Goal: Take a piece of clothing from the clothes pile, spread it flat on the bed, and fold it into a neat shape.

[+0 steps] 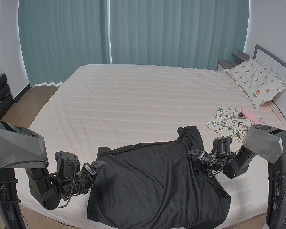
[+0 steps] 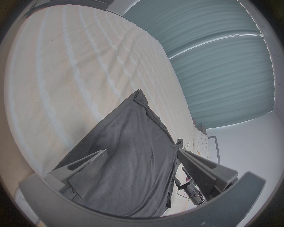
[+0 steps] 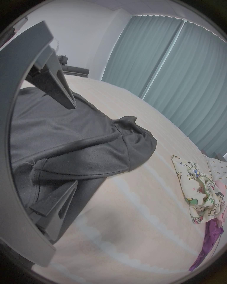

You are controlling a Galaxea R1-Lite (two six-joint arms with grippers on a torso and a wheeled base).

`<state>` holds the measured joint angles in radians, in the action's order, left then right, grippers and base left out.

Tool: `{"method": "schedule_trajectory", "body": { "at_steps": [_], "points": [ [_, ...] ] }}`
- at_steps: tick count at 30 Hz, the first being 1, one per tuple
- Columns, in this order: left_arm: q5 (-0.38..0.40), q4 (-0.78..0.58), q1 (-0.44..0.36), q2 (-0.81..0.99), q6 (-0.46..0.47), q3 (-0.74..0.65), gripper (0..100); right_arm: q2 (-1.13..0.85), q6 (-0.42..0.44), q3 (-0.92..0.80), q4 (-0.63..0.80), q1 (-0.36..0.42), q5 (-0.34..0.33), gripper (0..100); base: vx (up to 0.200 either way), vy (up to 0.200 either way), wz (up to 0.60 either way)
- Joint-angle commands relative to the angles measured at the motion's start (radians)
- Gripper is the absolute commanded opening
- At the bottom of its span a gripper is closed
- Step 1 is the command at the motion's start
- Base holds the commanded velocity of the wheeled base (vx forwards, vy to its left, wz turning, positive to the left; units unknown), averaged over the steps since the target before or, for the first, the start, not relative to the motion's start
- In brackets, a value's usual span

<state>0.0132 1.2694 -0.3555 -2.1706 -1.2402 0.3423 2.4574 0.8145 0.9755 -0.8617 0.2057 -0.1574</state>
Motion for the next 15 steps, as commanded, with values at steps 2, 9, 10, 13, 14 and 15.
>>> {"method": "schedule_trajectory", "body": {
  "at_steps": [2, 9, 10, 13, 14, 15],
  "points": [
    [-0.006, 0.001, 0.001, 0.0, -0.021, -0.006, 100, 0.041, -0.008, 0.081, 0.059, 0.037, 0.081, 100, 0.0, 0.0, 0.0],
    [-0.006, -0.001, 0.0, 0.0, -0.021, -0.008, 100, 0.009, 0.066, 0.043, 0.052, 0.034, 0.091, 100, 0.0, 0.0, 0.0],
    [-0.006, -0.001, 0.0, 0.0, -0.021, -0.009, 100, 0.005, 0.078, 0.043, 0.056, 0.032, 0.09, 100, 0.0, 0.0, 0.0],
    [-0.006, 0.001, 0.0, 0.0, -0.021, -0.011, 100, 0.017, 0.084, 0.032, 0.061, 0.035, 0.101, 100, 0.0, 0.0, 0.0],
    [-0.006, 0.001, 0.0, 0.0, -0.019, -0.011, 100, 0.021, 0.083, 0.034, 0.059, 0.037, 0.111, 100, 0.0, 0.0, 0.0],
    [-0.006, 0.001, 0.0, 0.0, -0.021, -0.011, 100, 0.026, 0.083, 0.038, 0.061, 0.037, 0.121, 100, 0.0, 0.0, 0.0]
  ]
}}
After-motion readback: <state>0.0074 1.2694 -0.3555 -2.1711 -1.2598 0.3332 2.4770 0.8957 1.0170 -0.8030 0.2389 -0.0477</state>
